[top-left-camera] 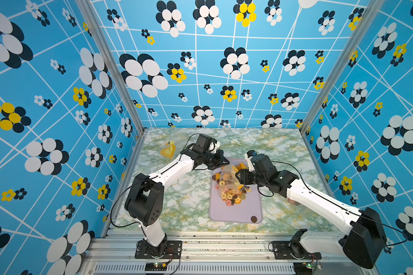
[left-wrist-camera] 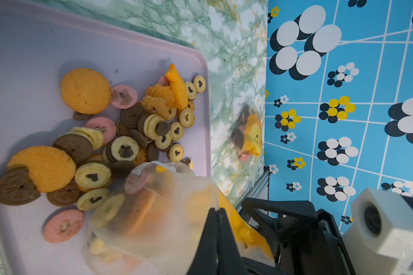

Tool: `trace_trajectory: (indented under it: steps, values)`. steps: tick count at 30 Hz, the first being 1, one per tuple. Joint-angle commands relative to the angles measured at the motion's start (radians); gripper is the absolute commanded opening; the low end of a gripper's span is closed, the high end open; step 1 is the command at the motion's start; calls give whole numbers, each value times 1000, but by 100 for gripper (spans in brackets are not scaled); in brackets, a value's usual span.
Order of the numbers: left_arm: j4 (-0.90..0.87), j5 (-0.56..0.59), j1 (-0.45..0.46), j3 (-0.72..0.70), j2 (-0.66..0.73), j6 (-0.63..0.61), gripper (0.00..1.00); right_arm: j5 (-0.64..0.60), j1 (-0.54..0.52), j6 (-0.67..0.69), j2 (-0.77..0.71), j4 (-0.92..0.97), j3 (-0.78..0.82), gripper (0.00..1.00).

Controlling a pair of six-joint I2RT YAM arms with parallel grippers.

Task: Pour cookies out of the ziploc bag
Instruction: 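Pour the cookies out of the ziploc bag onto the tray.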

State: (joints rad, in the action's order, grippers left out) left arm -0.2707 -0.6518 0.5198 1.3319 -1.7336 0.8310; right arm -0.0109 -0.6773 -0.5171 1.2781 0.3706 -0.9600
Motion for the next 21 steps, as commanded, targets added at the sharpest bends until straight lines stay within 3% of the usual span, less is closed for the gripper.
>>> trace_trajectory:
  steps: [1,4,5,21]
  values:
    - [-25,-10,11,33,-26,14,0,-26,4,-14,-45,38,41,77]
    - [-34,-8,23,50,-30,11,0,-54,4,-22,-91,54,59,98]
    - [-39,-9,27,56,-32,10,0,-69,4,-24,-103,65,60,99]
    - [-114,27,59,70,3,-28,0,-80,39,-46,-152,95,100,99]
